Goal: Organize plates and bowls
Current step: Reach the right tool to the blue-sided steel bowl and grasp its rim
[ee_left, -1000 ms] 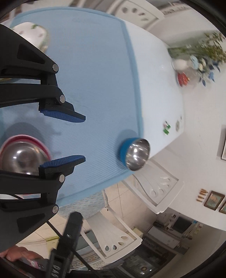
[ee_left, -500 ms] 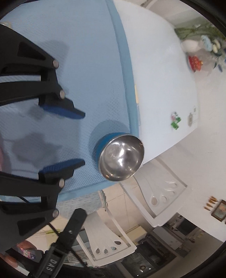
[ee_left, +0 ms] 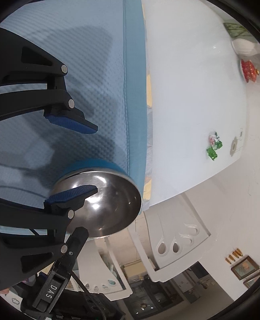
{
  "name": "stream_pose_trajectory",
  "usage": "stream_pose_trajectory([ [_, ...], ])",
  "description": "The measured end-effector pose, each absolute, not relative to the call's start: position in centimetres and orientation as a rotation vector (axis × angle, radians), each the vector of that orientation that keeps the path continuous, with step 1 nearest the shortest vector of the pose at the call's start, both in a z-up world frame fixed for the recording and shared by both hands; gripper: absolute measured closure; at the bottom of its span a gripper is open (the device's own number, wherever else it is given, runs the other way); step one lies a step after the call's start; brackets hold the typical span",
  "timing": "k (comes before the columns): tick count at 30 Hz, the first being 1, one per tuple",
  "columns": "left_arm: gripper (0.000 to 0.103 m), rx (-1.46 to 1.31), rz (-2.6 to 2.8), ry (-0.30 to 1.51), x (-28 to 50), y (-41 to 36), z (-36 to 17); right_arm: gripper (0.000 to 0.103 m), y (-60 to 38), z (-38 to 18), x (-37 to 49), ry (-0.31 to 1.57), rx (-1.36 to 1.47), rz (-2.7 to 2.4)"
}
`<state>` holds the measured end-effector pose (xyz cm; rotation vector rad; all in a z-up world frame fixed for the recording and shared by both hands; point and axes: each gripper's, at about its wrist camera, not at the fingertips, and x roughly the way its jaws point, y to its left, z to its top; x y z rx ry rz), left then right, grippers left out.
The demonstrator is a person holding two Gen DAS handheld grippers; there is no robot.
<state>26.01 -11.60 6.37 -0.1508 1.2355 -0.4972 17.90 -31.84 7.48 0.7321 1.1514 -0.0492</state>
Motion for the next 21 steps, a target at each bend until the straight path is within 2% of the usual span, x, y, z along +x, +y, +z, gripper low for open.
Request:
stream_pose_trajectory([
  [3, 0.054, -0.160, -0.499, 1.248, 26.6, -12.0, 5.3, 0.045, -31.9, 6.7, 18.9, 1.151, 0.717, -0.043],
  [6, 0.062, -0.159, -0.507, 1.262, 26.9, -12.5, 4.3, 0.047, -31.6, 6.2, 19.6, 1.151, 0.678, -0.039],
  [7, 0.069, -0.160, -0.510, 1.264, 27.0, -12.6, 4.2, 0.050, -31.5, 5.9, 19.8, 1.153, 0.669, -0.035],
  [8, 0.079, -0.160, -0.519, 1.270, 27.1, -12.8, 3.9, 0.058, -31.2, 5.7, 19.9, 1.156, 0.658, -0.026],
  [9, 0.083, -0.159, -0.529, 1.277, 27.1, -13.0, 3.6, 0.061, -30.9, 5.5, 20.1, 1.161, 0.648, -0.021],
  [10, 0.090, -0.160, -0.538, 1.281, 27.0, -13.2, 3.4, 0.063, -30.7, 5.2, 20.1, 1.170, 0.638, -0.015],
  [21, 0.091, -0.121, -0.561, 1.241, 25.7, -13.0, 5.0, 0.067, -29.8, 6.4, 18.5, 1.163, 0.594, 0.006],
])
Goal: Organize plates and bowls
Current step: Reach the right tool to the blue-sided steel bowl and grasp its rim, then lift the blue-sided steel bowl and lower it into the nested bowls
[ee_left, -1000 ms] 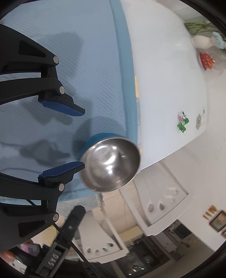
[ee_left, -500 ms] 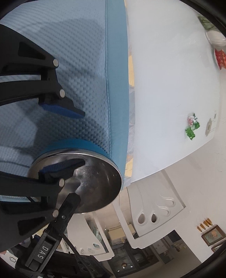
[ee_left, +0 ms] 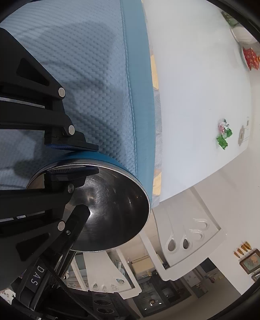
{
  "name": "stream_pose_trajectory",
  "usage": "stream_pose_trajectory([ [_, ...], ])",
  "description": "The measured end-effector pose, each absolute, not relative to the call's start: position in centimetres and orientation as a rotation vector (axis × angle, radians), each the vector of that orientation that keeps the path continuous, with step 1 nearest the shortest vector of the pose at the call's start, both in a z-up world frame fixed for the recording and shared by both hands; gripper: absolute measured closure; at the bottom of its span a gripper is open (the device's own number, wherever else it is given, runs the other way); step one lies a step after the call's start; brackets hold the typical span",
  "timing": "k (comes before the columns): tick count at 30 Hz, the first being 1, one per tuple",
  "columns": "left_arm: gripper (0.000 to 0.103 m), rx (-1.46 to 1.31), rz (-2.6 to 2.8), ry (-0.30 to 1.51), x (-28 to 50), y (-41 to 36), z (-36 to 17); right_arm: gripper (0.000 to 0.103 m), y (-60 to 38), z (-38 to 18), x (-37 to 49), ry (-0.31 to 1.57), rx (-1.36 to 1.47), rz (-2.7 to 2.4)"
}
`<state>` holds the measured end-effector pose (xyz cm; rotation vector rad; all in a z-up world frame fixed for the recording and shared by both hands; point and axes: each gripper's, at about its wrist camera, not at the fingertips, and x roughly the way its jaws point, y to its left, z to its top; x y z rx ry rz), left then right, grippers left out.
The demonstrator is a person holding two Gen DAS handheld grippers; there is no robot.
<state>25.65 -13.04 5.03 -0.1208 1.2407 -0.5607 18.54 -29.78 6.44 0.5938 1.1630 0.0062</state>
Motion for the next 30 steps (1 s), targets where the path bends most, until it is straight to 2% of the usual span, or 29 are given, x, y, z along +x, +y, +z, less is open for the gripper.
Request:
stream_pose_trajectory([
  [9, 0.091, -0.100, -0.558, 1.163, 21.7, -11.3, 9.8, 0.067, -28.1, 11.0, 15.3, 1.129, 0.603, 0.036],
  [22, 0.091, -0.121, -0.511, 1.029, 11.7, -6.3, 17.7, 0.067, -23.5, 17.4, 7.8, 1.101, 0.544, 0.131],
  [30, 0.091, -0.166, -0.435, 1.056, 5.1, -3.7, 18.1, 0.067, -20.9, 18.1, 2.1, 1.182, 0.512, 0.203],
])
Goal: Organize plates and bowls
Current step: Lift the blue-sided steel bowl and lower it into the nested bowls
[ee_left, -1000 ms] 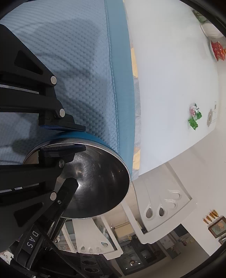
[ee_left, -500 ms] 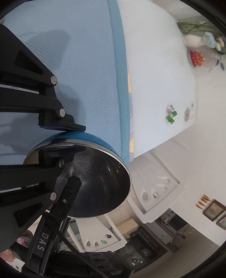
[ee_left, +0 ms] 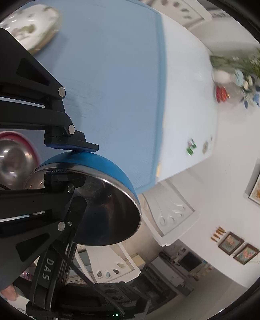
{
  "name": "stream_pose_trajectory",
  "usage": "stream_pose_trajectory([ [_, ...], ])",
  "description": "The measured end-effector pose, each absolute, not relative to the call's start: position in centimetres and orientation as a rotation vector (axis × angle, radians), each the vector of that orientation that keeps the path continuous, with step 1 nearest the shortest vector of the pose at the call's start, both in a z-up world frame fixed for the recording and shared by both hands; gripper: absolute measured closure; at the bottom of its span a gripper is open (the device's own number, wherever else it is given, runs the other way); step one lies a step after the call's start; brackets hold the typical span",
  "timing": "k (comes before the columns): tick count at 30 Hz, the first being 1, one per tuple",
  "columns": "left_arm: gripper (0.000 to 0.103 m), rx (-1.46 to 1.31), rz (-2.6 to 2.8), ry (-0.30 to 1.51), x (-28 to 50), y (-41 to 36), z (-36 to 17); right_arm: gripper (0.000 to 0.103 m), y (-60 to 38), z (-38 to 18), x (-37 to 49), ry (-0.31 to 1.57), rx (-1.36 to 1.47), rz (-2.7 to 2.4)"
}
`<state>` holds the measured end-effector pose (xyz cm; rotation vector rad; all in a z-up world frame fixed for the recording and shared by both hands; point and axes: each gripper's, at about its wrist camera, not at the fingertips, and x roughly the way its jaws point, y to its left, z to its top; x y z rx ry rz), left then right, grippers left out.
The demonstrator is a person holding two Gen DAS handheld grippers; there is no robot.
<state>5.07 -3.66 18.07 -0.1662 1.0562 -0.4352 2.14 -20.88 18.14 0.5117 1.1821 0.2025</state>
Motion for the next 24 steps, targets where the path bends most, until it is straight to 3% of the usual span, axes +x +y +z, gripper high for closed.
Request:
stream_pose_trajectory([
  [24, 0.091, -0.230, -0.380, 1.245, -6.4, -2.3, 12.8, 0.065, -20.2, 13.8, -6.9, 1.403, 0.429, 0.231],
])
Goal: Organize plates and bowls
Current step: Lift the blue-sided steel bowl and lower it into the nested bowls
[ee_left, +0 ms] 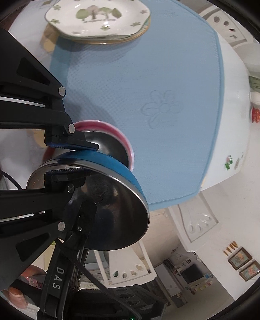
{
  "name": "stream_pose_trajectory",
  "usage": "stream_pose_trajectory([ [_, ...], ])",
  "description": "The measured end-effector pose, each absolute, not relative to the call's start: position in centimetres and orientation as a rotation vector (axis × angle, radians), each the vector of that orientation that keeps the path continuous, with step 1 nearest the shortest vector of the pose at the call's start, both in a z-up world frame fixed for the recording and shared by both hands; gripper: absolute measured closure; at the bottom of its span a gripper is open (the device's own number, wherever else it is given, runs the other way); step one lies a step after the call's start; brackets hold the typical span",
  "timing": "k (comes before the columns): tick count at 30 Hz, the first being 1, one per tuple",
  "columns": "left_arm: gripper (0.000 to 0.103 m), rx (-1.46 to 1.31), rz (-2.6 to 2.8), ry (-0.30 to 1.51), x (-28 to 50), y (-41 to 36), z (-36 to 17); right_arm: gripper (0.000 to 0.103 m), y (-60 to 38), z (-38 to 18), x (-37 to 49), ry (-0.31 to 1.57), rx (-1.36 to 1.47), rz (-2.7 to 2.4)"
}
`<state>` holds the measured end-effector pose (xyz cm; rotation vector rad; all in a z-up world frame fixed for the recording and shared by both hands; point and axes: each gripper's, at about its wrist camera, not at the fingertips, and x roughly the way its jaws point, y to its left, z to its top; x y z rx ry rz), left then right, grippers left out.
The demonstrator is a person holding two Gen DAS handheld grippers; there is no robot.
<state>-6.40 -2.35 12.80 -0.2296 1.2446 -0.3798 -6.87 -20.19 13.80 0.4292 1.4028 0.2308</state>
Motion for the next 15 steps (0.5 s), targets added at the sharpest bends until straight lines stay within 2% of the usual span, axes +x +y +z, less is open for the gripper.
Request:
stream_pose_trajectory([
  [15, 0.091, -0.223, -0.376, 1.309, -6.7, -3.0, 10.5, 0.065, -20.7, 12.0, -7.4, 1.452, 0.477, 0.212],
])
